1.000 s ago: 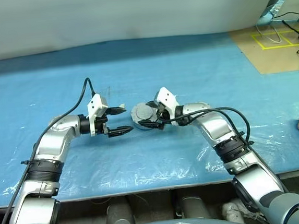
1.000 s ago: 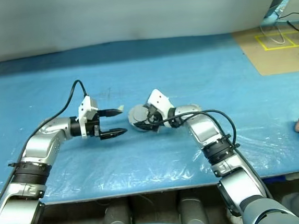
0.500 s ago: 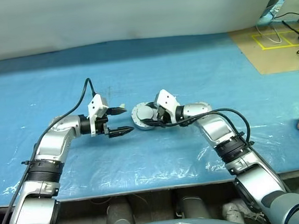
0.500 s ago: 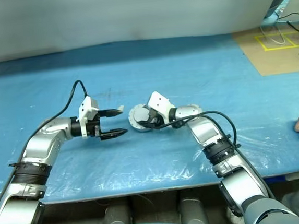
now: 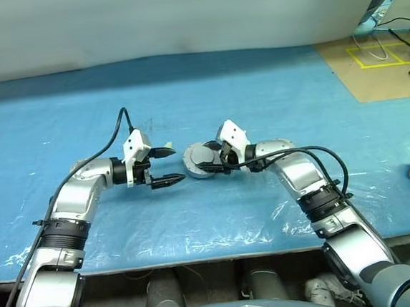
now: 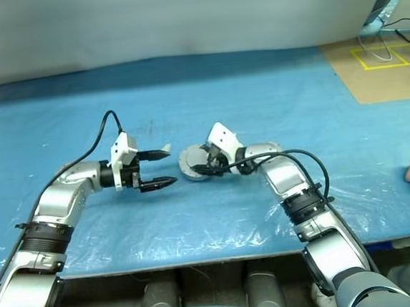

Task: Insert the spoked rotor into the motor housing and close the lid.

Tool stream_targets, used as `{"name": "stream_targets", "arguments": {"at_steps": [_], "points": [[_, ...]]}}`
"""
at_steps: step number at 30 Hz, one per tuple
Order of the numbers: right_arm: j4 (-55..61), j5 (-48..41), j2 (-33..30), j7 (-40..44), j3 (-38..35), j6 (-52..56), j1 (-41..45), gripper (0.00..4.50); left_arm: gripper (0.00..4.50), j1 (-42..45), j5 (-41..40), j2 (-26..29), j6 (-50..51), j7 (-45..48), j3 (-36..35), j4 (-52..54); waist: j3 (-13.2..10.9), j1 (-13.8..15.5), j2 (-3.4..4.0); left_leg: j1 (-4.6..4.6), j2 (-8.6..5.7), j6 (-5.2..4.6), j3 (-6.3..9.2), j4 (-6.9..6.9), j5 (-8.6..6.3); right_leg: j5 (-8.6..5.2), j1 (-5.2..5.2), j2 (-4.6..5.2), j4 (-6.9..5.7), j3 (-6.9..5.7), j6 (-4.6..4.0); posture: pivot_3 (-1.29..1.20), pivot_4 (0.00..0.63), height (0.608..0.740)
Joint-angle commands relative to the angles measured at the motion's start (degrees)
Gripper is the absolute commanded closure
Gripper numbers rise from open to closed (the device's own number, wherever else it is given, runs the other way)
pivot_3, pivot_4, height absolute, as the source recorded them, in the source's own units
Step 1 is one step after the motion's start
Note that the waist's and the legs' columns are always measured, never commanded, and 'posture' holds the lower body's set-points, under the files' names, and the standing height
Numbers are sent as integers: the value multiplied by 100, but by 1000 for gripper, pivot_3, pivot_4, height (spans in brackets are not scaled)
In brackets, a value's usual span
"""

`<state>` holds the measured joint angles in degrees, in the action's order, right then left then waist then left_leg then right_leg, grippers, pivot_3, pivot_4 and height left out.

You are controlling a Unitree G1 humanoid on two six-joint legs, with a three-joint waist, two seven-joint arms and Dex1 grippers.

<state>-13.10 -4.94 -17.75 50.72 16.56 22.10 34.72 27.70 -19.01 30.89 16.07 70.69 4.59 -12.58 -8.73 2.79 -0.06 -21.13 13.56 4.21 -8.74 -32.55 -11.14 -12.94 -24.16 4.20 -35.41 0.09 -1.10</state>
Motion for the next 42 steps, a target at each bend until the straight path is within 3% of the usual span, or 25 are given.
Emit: {"name": "stream_targets", "arguments": {"at_steps": [1, 9, 15, 26, 36, 42], "points": [[-145, 38, 126, -142, 44, 73, -129, 1530, 0, 35, -31, 16, -58, -11, -21, 174, 0, -7, 0, 0, 0, 0, 0, 0, 0, 0, 0, 0, -1, 0, 0, 0, 150, 740], [-556, 12, 318, -352, -172, 4, 42, 1530, 0, 29, -21, 41, -65, 5, -19, 186, 0, -32, 0, 6, 0, 0, 0, -7, 0, 0, 1, 0, -5, 4, -1, 0, 150, 740], [-908, 380, 233, -344, 187, -396, -153, 1530, 0, 48, -14, 24, -75, 13, -1, 184, 0, -33, 0, 13, 0, 0, 0, -13, 0, -1, 9, 1, -5, 5, -1, 0, 150, 740], [-395, -349, 231, -57, -402, 276, 233, 1530, 0, 85, 4, 5, -85, 11, 24, 148, 0, -23, 0, 11, 0, -1, -1, -10, -1, -2, 15, 1, 8, 4, -2, 0, 150, 740], [-327, -209, 169, 130, -105, 233, 194, 1530, 0, 67, 3, -40, -106, -42, 34, 170, 0, -21, 0, 4, 0, 0, -1, 10, 0, -1, 6, 1, 14, -1, -1, 0, 150, 740], [-214, -395, 44, 234, -325, 378, 384, 1530, 0, -5, -16, -29, -75, -62, 31, 248, 0, -13, 0, 3, -1, 0, -1, 11, 0, -1, 6, 1, 16, -1, -1, 0, 150, 740]]}}
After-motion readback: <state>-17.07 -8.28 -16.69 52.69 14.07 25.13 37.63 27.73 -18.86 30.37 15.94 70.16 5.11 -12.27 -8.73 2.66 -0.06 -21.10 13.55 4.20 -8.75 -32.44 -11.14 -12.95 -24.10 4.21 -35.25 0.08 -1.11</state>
